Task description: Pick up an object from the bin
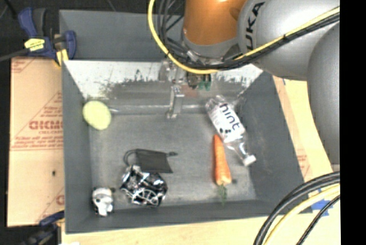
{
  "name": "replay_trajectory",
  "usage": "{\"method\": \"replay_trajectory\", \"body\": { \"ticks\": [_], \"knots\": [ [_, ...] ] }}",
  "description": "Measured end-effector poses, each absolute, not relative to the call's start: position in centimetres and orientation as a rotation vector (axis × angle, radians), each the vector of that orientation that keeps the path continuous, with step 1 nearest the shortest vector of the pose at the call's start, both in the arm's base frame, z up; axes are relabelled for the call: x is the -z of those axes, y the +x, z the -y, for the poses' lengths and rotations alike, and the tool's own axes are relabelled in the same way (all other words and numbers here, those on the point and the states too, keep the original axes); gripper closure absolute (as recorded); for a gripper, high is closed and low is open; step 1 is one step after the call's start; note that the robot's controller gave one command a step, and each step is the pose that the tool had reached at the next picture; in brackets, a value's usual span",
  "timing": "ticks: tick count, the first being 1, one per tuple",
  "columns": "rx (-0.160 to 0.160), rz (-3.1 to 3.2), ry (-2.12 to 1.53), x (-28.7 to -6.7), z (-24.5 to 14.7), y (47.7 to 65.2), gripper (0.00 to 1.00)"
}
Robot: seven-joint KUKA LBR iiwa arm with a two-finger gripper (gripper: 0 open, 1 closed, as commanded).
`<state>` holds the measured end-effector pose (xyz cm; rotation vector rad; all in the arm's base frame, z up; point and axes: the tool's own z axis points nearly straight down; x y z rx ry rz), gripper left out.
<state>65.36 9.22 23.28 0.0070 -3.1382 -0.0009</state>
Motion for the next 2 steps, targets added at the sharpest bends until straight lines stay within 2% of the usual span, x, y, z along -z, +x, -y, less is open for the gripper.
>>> {"method": "replay_trajectory", "body": {
  "ticks": [1, 2],
  "knots": [
    [0.002, 3.146, 0.005, -23.8, -9.2, 65.5, 0.00],
    [0.001, 3.146, 0.106, -19.3, -9.4, 61.4, 0.00]
  ]
}}
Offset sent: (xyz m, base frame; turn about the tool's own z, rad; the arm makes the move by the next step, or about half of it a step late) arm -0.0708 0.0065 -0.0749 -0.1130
